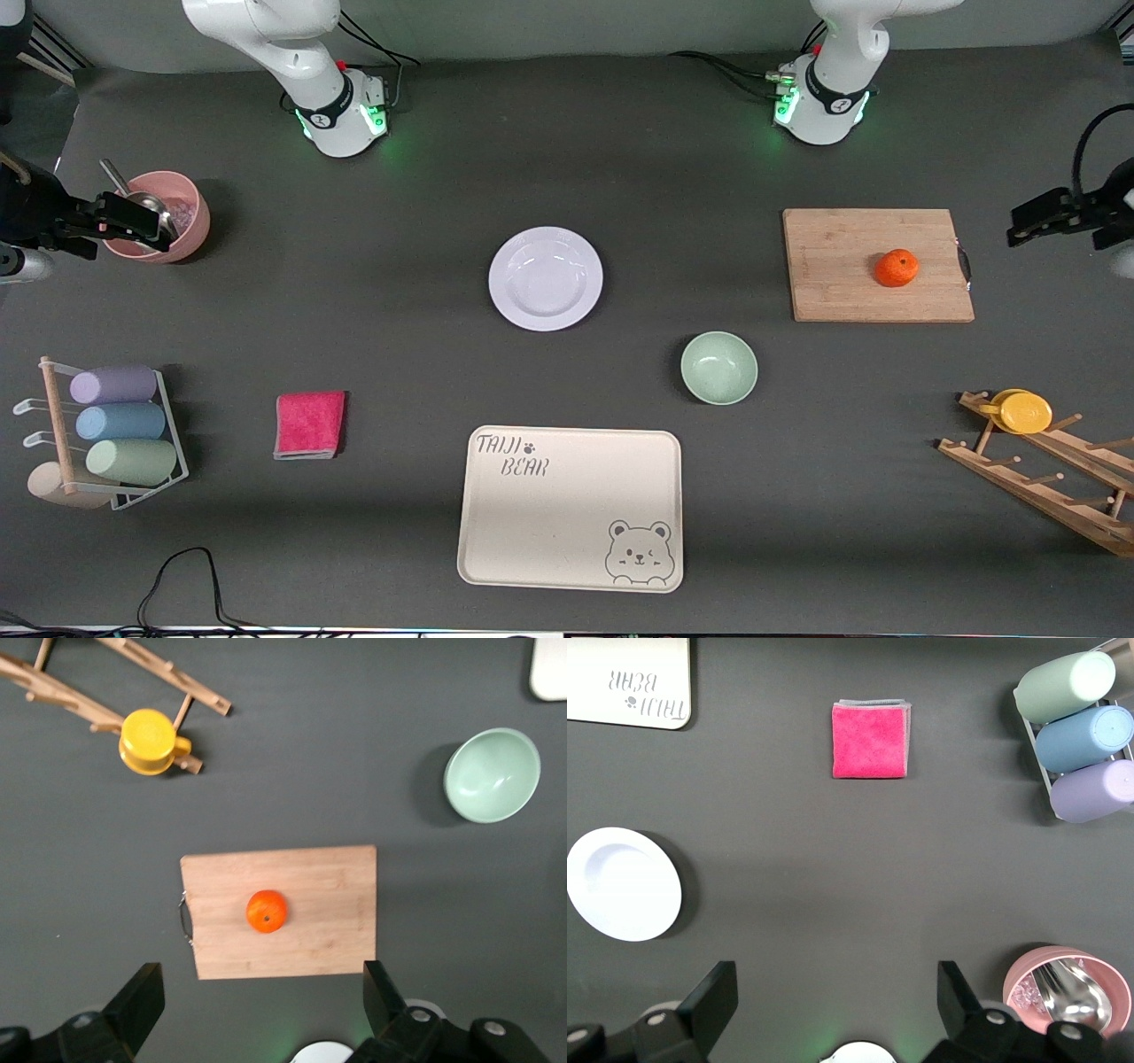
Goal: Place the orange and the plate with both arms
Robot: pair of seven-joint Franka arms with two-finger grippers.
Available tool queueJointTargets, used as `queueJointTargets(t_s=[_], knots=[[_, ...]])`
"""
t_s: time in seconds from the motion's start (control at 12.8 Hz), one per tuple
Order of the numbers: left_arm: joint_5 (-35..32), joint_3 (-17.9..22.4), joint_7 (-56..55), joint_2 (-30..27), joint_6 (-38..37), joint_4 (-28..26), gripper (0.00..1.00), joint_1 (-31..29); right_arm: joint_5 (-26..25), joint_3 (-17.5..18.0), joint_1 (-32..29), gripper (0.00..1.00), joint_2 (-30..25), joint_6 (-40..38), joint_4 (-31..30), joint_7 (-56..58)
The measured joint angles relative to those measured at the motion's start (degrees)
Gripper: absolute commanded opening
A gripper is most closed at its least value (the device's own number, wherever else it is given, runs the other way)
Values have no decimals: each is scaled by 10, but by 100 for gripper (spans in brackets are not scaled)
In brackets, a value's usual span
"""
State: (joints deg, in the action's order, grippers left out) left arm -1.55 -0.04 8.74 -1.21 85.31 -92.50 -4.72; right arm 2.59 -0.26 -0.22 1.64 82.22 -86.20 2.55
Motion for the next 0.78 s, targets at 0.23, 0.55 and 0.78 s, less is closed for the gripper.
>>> queueJointTargets(t_s=[0.23,0.55,0.78], knots=[[0,3,38,-93,32,-122,100,-42,0,0,0,100,0,0,0,0],[0,3,41,-212,38,-255,100,-48,0,0,0,100,5,0,0,0],[0,3,41,-229,90,-318,100,-48,9,-1,0,100,8,-1,-3,0]])
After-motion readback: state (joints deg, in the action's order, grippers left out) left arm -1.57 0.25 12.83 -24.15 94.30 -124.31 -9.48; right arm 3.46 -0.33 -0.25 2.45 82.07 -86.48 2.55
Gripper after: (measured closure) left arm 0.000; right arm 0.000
